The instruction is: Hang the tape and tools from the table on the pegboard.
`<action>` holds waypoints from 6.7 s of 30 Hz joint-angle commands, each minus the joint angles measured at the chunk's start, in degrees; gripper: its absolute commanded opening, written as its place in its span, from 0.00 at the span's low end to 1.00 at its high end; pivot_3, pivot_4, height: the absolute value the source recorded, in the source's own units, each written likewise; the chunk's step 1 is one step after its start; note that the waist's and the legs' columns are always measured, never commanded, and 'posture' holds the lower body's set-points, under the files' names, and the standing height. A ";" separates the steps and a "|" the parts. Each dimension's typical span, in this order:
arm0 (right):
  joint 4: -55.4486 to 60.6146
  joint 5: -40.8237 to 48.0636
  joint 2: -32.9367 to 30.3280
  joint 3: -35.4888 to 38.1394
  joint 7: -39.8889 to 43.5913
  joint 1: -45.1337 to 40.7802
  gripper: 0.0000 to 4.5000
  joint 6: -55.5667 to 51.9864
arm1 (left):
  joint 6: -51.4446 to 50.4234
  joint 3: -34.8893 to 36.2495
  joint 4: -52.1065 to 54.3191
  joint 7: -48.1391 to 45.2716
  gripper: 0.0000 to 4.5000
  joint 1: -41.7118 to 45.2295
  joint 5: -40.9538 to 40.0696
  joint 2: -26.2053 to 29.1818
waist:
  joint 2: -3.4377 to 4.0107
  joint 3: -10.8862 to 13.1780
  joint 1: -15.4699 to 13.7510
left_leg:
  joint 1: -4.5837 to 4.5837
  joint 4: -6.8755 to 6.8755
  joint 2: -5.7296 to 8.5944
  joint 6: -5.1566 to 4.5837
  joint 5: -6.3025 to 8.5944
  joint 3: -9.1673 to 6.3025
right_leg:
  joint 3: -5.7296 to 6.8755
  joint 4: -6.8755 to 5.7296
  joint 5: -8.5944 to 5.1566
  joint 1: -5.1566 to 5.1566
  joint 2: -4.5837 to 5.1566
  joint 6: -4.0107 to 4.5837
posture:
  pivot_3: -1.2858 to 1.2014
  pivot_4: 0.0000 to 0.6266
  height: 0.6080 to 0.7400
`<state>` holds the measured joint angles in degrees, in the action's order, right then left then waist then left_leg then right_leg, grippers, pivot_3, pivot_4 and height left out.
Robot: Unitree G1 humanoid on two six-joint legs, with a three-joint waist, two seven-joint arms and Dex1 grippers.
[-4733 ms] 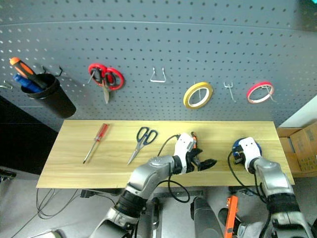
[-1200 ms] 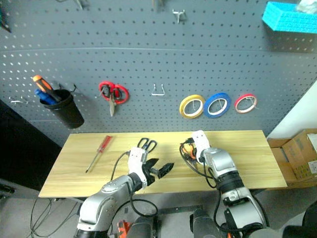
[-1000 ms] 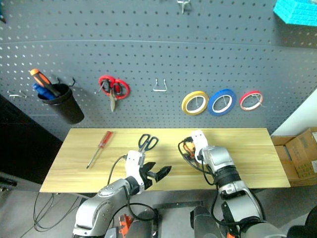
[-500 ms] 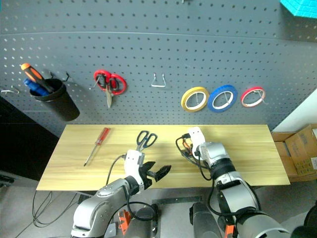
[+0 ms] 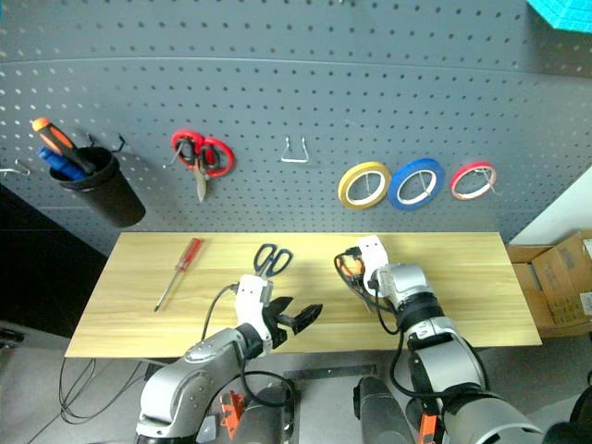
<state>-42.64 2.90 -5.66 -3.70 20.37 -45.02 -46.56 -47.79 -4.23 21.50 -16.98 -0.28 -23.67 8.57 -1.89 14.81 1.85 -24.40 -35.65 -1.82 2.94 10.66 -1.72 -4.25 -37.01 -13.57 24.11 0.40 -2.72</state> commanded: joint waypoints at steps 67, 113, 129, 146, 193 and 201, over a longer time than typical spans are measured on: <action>-18.77 -6.84 8.42 -0.58 -10.97 -13.74 0.76 69.78 | 15.92 7.12 5.27 4.92 1.00 13.50 -6.05 0.91 | -0.53 -8.60 -4.09 | 0.08 -0.15 0.06 0.27 -0.10 -0.18 | 0.24 -0.15 0.61 -0.25 -0.07 0.05 | 0.60 0.00 1.00; 58.55 2.24 -16.65 -20.01 27.89 23.34 0.99 25.71 | 20.97 -3.23 -57.59 -8.97 1.00 27.78 21.72 14.73 | 0.27 -2.64 -0.45 | 0.32 -0.18 -0.02 0.15 -0.01 -0.33 | 0.29 -0.19 0.06 -0.48 -0.11 0.03 | 0.51 0.43 1.00; 56.58 1.52 -19.10 -19.74 28.63 22.50 1.00 26.26 | 19.94 -3.93 -59.31 -13.87 0.25 28.48 24.40 15.16 | 0.32 -1.58 0.02 | 0.41 -0.16 0.03 0.17 0.00 -0.31 | 0.27 -0.16 -0.07 -0.54 -0.02 0.09 | 0.51 0.43 1.00; 58.85 7.20 -14.34 -12.54 23.74 24.81 1.00 23.14 | 17.17 3.41 -35.43 -9.27 0.11 17.21 19.96 13.71 | 0.23 -1.57 0.05 | 0.31 0.05 -0.01 0.21 0.03 -0.29 | 0.28 -0.06 -0.04 -0.42 0.01 -0.04 | 0.52 0.34 1.00; 65.85 32.86 -6.12 0.06 17.49 26.62 1.00 20.39 | 33.47 16.64 -1.94 3.79 0.11 6.04 16.09 10.59 | -0.31 -6.70 -3.22 | 0.51 -0.24 0.02 0.25 0.03 -0.43 | 0.50 -0.08 -0.06 -0.79 -0.02 0.06 | 0.57 0.09 1.00; 66.08 32.23 -5.86 0.02 16.69 26.87 1.00 20.80 | 32.15 16.48 -7.38 0.91 0.11 9.51 14.78 11.79 | -0.33 -6.76 -3.20 | 0.51 -0.25 0.02 0.25 0.03 -0.40 | 0.47 -0.10 -0.03 -0.80 -0.02 0.01 | 0.57 0.09 1.00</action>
<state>22.09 34.96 -11.79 -3.68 37.23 -17.58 -27.32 -16.36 11.82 13.18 -15.25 7.76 -7.90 19.57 -2.22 8.05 -1.35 -23.89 -35.90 -1.80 3.19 10.69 -2.12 -3.78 -37.11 -13.59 23.30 0.38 -2.72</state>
